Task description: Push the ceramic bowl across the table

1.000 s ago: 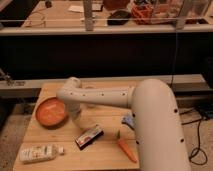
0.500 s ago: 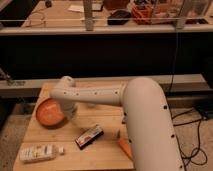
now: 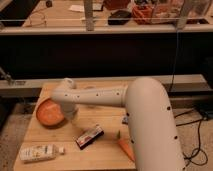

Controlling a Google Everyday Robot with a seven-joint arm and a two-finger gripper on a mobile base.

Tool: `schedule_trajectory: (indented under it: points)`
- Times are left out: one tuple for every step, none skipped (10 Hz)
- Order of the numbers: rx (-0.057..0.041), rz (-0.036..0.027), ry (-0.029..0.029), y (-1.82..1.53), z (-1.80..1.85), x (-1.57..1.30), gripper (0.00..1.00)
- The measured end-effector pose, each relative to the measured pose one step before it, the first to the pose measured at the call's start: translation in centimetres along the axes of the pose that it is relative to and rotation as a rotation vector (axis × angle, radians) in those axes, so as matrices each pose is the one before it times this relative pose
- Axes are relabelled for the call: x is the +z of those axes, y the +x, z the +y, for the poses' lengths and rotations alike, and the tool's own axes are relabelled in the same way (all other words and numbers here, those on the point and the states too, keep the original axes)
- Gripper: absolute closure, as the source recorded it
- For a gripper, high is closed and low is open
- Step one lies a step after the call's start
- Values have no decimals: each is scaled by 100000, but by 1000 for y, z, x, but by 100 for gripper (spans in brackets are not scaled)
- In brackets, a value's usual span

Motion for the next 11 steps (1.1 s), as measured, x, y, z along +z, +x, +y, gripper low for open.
schedule_trajectory:
  points:
    - [-193, 2038, 2920, 306, 28, -840, 100]
    - [-354, 1933, 5098, 207, -153, -874, 100]
    - [-532, 2190, 4205, 627, -384, -563, 100]
    - [-392, -119, 2945, -72, -561, -548, 100]
    - [-1270, 853, 4778, 679, -782, -838, 100]
    - [-686, 308, 2936, 531, -661, -471, 100]
    - [-612, -130, 3600, 745, -804, -306, 100]
    - [-855, -676, 3577, 589, -977, -110, 100]
    - [-1340, -1414, 3443, 133, -1224, 140, 100]
    - [-1697, -2255, 1921, -56, -1248, 434, 100]
    - [-1299, -2444, 251, -222, -947, 517, 100]
